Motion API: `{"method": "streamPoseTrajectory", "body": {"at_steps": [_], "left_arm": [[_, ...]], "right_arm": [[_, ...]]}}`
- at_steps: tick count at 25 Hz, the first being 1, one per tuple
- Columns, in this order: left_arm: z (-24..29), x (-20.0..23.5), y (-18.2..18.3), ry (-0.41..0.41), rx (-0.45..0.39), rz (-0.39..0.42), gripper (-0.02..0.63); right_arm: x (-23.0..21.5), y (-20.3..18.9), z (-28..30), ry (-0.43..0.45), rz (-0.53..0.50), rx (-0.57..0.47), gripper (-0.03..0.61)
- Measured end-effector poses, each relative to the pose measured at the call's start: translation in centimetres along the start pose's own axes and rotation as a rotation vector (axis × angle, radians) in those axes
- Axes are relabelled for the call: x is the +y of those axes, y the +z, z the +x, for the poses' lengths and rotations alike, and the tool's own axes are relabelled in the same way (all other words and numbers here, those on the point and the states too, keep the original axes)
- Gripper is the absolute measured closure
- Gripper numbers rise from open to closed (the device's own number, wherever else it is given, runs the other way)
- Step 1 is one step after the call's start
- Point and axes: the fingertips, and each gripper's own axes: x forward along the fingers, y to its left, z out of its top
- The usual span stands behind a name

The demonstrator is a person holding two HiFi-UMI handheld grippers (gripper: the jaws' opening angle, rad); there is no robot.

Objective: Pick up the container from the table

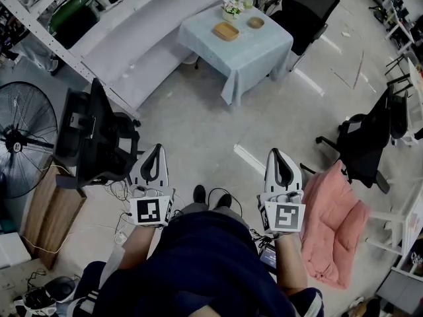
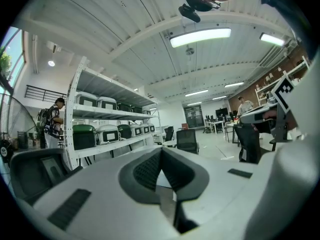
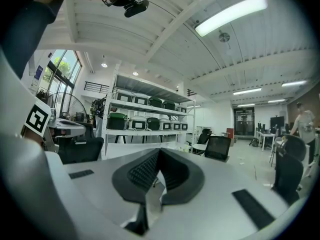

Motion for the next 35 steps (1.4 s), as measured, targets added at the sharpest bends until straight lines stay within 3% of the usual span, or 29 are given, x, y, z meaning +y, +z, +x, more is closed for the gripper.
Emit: {"method": "streamPoseTrajectory", "body": {"at_steps": [10, 26, 35], "left_arm": [[-0.1, 0.2, 0.0, -0.012, 0.005, 0.007, 0.611], [0.1, 1.4, -0.2, -0.029, 0.003, 0.007, 0.611], [0.7, 3.0, -0.4, -0.052, -0.005, 0.008, 0.611]], "right_arm": [[0.3, 0.4, 0.2, 0.013, 0.002, -0.009, 0.556], [2.0, 1.8, 1.2, 0.070, 0.019, -0.056, 0.308], [3.4, 2.3, 2.8, 0.086, -0.007, -0.051, 0.236]]}}
